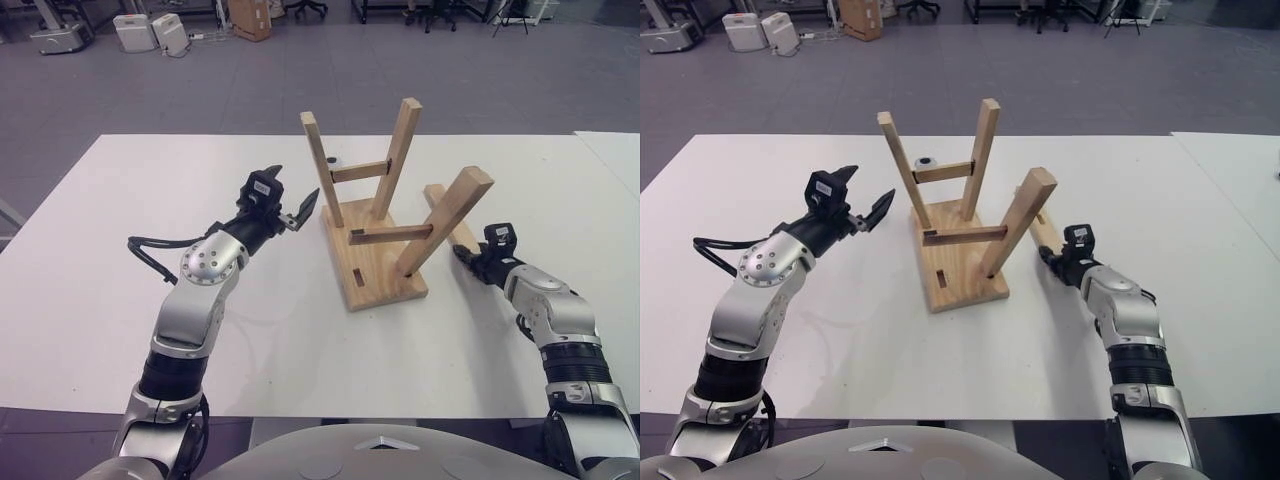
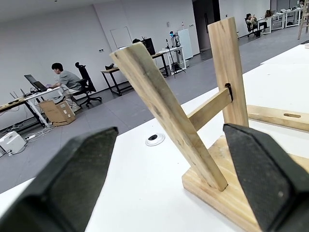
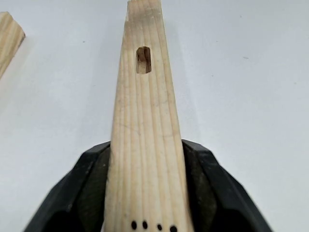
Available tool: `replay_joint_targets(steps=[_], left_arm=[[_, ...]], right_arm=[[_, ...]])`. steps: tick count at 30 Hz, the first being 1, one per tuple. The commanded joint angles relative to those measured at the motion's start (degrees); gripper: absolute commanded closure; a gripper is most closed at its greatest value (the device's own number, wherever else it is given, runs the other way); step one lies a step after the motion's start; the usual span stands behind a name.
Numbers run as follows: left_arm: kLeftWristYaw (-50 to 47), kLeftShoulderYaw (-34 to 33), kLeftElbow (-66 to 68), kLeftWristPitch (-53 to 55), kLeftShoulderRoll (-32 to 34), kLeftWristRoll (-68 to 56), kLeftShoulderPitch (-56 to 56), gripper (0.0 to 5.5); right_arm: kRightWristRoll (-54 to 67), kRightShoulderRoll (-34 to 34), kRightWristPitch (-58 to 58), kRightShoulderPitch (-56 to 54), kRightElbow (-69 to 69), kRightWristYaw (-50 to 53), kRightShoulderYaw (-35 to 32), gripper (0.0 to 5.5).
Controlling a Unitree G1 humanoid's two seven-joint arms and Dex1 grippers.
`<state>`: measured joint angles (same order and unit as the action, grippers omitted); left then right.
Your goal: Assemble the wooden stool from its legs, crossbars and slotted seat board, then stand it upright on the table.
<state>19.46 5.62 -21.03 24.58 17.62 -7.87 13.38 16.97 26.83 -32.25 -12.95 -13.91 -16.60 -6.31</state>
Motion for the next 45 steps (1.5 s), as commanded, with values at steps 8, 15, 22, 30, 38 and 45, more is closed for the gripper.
replay_joint_targets(steps=[8,15,22,30,38,45], left_arm=[[-9.44,-22.7,6.5,18.49,-13.66,-42.4,40.97,1.49],[-12.4,-26.1,16.55,19.08,-14.87,-55.72,52.95,1.77],[-12.19,-25.89,13.15,17.77,-12.1,-56.37,49.97,2.96],[-15.05,-26.94,13.63,16.59,-11.43,-59.21,49.42,4.23],[-17.69,-28.09,12.29,13.36,-10.8,-60.42,47.43,4.49],[-24.1,-34.25,2.66,15.43,-3.71,-64.83,30.02,4.49]], right_arm=[[6.21,11.42,10.93,-22.59,24.46,-13.21,-7.12,3.4],[16.07,10.08,7.97,-29.05,35.91,-22.92,-0.74,3.4],[19.52,8.8,3.48,-29.48,35.69,-20.19,-2.15,3.4],[21.34,8.38,2.35,-29.09,38.66,-19.84,-1.99,3.4],[18.71,8.52,2.86,-28.91,38.52,-18.73,-1.34,2.54],[15.33,11.73,-2.13,-26.95,21.6,-9.2,-9.53,2.5]])
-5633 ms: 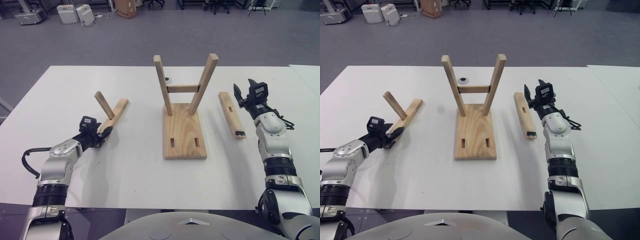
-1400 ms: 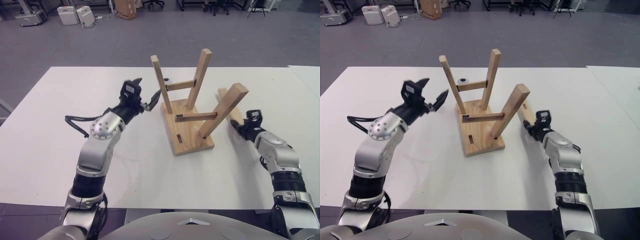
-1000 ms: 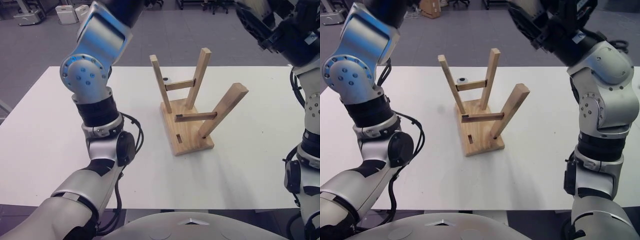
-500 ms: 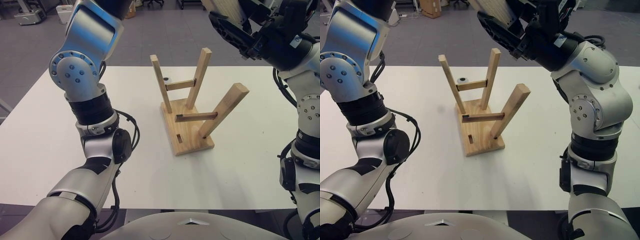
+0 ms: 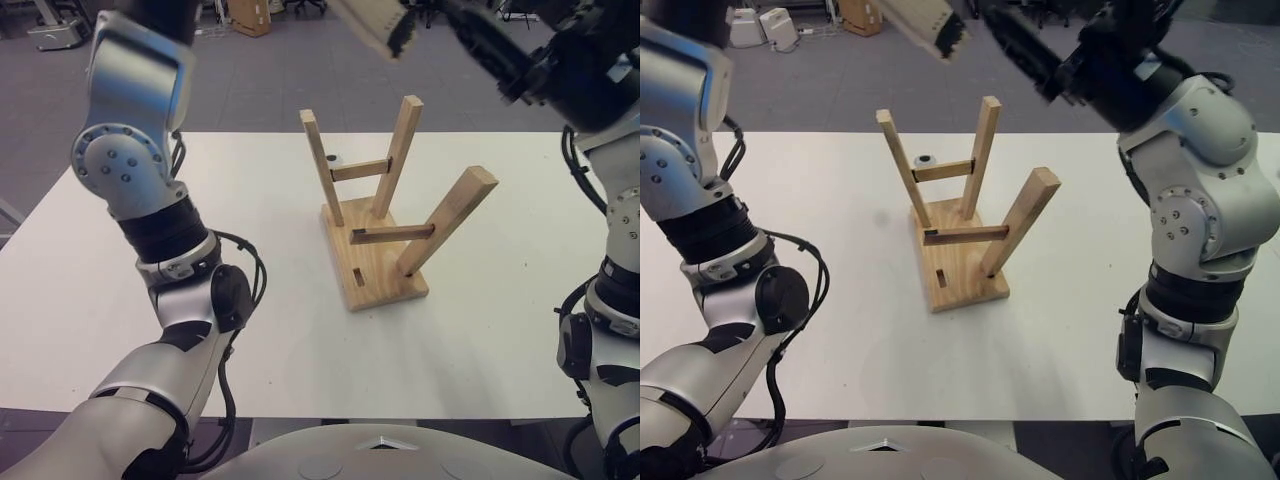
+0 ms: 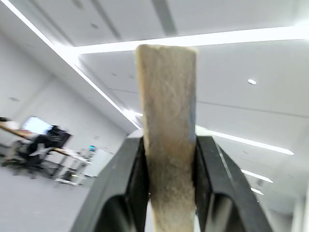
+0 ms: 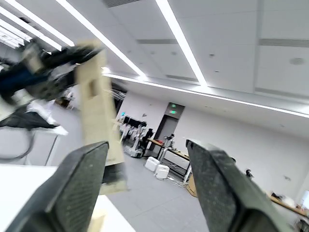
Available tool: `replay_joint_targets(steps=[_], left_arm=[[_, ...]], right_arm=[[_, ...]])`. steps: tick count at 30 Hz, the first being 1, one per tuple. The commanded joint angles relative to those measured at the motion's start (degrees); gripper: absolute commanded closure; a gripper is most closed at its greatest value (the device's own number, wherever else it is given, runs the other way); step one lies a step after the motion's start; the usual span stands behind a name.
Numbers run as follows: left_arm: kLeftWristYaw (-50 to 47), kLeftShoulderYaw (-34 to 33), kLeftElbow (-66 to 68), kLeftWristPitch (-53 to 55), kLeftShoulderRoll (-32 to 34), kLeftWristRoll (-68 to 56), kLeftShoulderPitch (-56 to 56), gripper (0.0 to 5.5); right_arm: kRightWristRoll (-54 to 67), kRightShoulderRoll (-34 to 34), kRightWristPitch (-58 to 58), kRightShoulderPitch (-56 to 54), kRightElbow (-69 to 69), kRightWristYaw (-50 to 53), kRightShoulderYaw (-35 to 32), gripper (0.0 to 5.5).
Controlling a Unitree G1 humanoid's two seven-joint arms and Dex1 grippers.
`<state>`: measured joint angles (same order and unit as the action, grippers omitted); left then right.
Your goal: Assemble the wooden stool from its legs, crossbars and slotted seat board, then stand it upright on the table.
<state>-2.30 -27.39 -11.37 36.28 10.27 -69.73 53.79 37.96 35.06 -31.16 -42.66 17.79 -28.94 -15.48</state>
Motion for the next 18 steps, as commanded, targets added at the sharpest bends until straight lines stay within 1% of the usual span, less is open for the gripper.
replay_joint_targets(steps=[1,2,4,5,6,8,10,12,14,18], left_arm=[[-3.48,-1.61,-9.72,4.8,4.61,-3.8,-14.75,4.49],[-4.43,-1.81,-12.14,5.56,5.73,-3.84,-18.83,4.49],[-7.49,-2.09,-15.96,5.76,6.07,-5.23,-24.88,4.49],[-8.12,-0.88,-18.45,6.11,5.66,-4.98,-29.47,4.49],[-8.9,0.53,-20.63,6.23,4.77,-4.17,-33.88,4.49],[-10.44,4.46,-23.6,5.09,0.98,-0.56,-43.15,4.49],[-12.36,7.92,-24.8,2.8,-3.24,2.81,-48.9,4.49],[-12.84,10.64,-24.94,0.06,-6.74,5.82,-51.91,4.49],[-13.03,12.1,-24.12,-2.41,-8.93,8.64,-53.01,4.49],[-12.28,13.97,-21.75,-6.17,-10.33,14.84,-53.71,4.49]], right_arm=[[-8.36,4.68,-3.77,6.37,-13.74,3.43,0.6,2.5],[-10.57,4.53,-4.37,10.37,-16.57,4.01,1.67,2.5],[-15.21,3.1,-2.01,17.57,-20.26,4.67,4.66,2.5],[-18.06,2.08,0.16,21.21,-22.5,4.68,7.29,2.5],[-21.38,1.26,2.54,24.06,-24.98,4.98,10.22,2.5],[-29.73,-0.03,8.96,28.65,-29.96,5.51,18.18,2.5],[-32.52,-2.49,13.22,31.52,-32.11,3.84,22.18,2.5],[-30.8,-5.37,15.32,33.93,-31.25,0.04,23.61,2.5],[-29.52,-6.77,15.87,35.58,-28.31,-3.69,25.37,2.5],[-30.21,-9.31,15.24,35.05,-26.37,-4.18,26.72,2.5]])
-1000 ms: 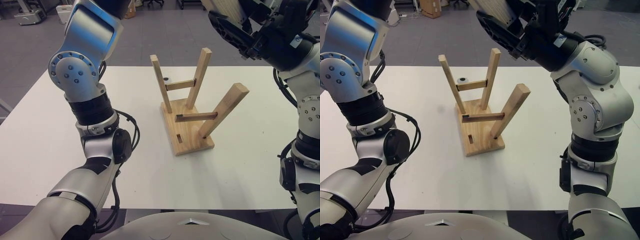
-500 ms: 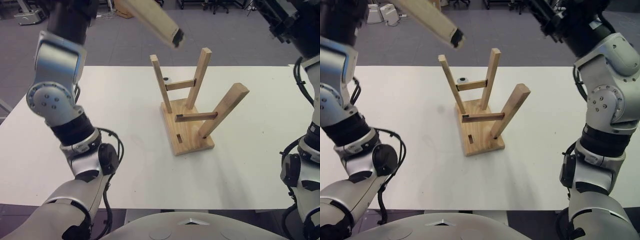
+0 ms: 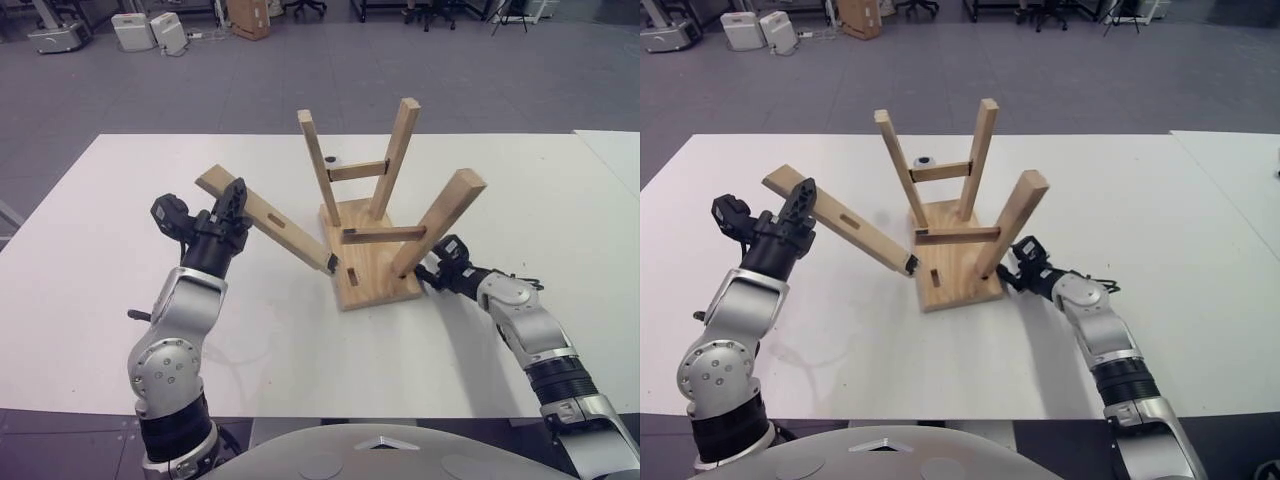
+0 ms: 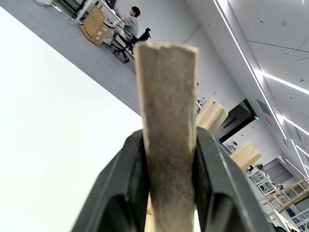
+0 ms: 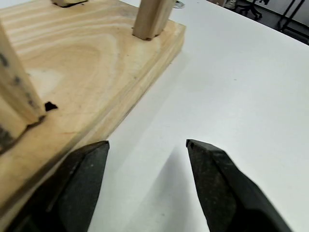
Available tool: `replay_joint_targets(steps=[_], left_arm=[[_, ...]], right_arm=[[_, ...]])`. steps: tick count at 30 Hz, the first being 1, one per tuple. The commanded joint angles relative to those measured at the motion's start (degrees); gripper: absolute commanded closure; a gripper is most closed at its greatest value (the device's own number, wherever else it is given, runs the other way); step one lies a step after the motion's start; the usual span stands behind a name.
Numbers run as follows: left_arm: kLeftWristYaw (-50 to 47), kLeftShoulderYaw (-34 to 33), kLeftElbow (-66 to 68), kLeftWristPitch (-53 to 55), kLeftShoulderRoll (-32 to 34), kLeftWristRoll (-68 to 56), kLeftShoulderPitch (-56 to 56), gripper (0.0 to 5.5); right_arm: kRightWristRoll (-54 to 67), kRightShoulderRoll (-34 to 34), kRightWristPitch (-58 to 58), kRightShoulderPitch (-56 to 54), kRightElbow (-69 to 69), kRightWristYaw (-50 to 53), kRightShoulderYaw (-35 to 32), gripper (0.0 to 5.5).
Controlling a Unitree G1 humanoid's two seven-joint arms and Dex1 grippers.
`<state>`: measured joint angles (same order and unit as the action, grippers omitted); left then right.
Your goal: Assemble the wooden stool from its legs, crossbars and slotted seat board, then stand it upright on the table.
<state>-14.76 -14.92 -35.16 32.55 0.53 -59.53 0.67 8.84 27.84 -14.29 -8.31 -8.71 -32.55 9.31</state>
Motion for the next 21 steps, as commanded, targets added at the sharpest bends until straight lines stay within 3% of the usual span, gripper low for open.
replay_joint_targets(steps=[1,9,17,21], left_arm=[[0.91,2.12,3.16,-3.35,-0.58,6.72,-0.54,4.49],[6.09,9.11,9.58,-10.05,1.17,23.89,-2.12,4.49],[5.8,19.45,4.18,-3.0,7.84,36.24,-5.49,4.49],[5.01,22.75,6.56,-3.2,5.98,40.56,-3.22,4.49]], right_arm=[[-1.61,-2.7,-1.63,0.37,0.07,-0.26,2.29,2.5],[-1.4,-6.64,-1.11,0.27,4.83,-0.87,3.53,2.5],[-1.07,-9.43,-0.46,-1.49,6.7,-0.85,2.74,2.5],[-2.18,-9.56,-0.4,-1.02,7.93,-0.89,3.24,2.5]])
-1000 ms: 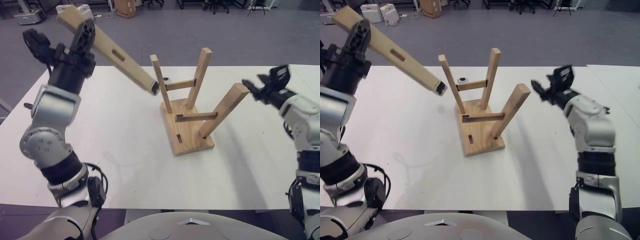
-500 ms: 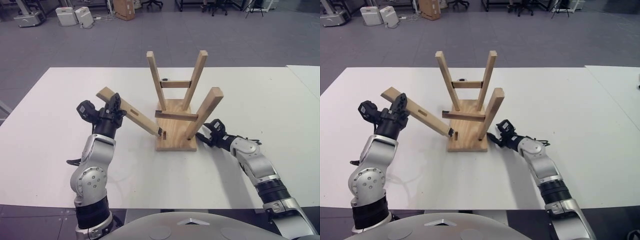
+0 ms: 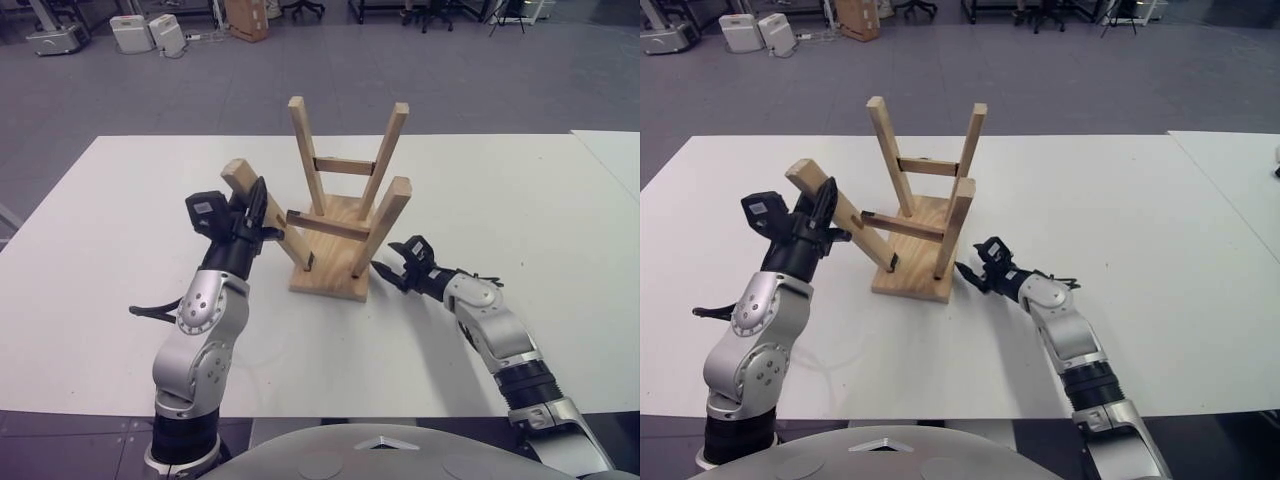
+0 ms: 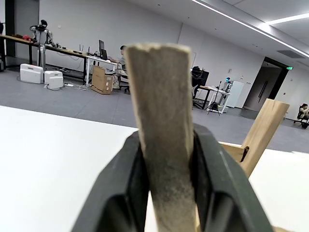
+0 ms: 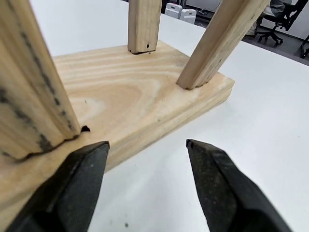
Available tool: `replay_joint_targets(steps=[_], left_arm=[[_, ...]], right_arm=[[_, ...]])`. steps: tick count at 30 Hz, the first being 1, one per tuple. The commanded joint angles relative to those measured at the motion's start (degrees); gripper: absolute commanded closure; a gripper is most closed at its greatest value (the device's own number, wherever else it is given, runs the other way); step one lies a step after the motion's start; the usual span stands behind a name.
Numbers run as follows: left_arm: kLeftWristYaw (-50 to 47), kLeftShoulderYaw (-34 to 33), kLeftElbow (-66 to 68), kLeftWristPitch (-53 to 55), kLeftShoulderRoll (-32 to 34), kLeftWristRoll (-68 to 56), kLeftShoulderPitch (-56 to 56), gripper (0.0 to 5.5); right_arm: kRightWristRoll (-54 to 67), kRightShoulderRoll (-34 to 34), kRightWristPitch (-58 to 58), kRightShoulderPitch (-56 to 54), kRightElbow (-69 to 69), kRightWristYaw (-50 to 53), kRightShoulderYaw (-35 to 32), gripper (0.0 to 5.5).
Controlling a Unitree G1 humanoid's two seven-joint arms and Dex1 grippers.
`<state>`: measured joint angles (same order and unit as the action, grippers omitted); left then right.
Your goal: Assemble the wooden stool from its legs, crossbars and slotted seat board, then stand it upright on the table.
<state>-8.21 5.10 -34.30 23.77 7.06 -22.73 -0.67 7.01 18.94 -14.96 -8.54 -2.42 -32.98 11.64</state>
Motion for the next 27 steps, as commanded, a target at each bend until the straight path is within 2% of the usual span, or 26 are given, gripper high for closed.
replay_joint_targets(steps=[1,7,8,13,15,18,23,27], left_arm=[[-1.74,3.08,5.84,5.69,-1.28,4.21,-1.54,4.49],[0.04,5.14,6.0,8.0,-0.23,8.23,-2.31,4.49],[1.16,5.8,7.09,10.13,1.53,8.97,-2.39,4.11],[6.12,8.01,8.92,16.43,6.75,11.01,-1.99,3.29],[7.15,7.95,8.56,17.13,5.94,9.29,-2.73,2.96],[8.3,5.6,5.96,15.69,1.33,3.53,-3.24,2.44],[7.28,3.03,0.29,15.79,0.23,1.5,-5.15,2.44],[9.85,6.52,-3.76,15.85,2.74,2.16,-6.47,2.44]], right_arm=[[-0.64,-0.61,0.36,-0.64,1.77,-0.58,0.98,2.5],[-1.92,-0.74,0.11,-0.89,1.52,-0.07,1.09,2.5],[-2.01,-0.91,-0.09,-1.02,1.39,0.14,0.93,2.5],[-2.16,-0.88,-0.42,-0.95,0.74,0.61,0.03,2.5],[-1.85,-0.48,-0.48,-0.54,0.72,1.12,-1.14,2.5],[-0.85,0.6,-0.62,-0.91,0.31,3.12,-5.48,2.5],[0.3,5.14,-1.59,-4.1,-0.17,6.19,-14.7,2.5],[1.72,7.0,-2.97,-6.14,2.72,6.32,-17.92,2.5]])
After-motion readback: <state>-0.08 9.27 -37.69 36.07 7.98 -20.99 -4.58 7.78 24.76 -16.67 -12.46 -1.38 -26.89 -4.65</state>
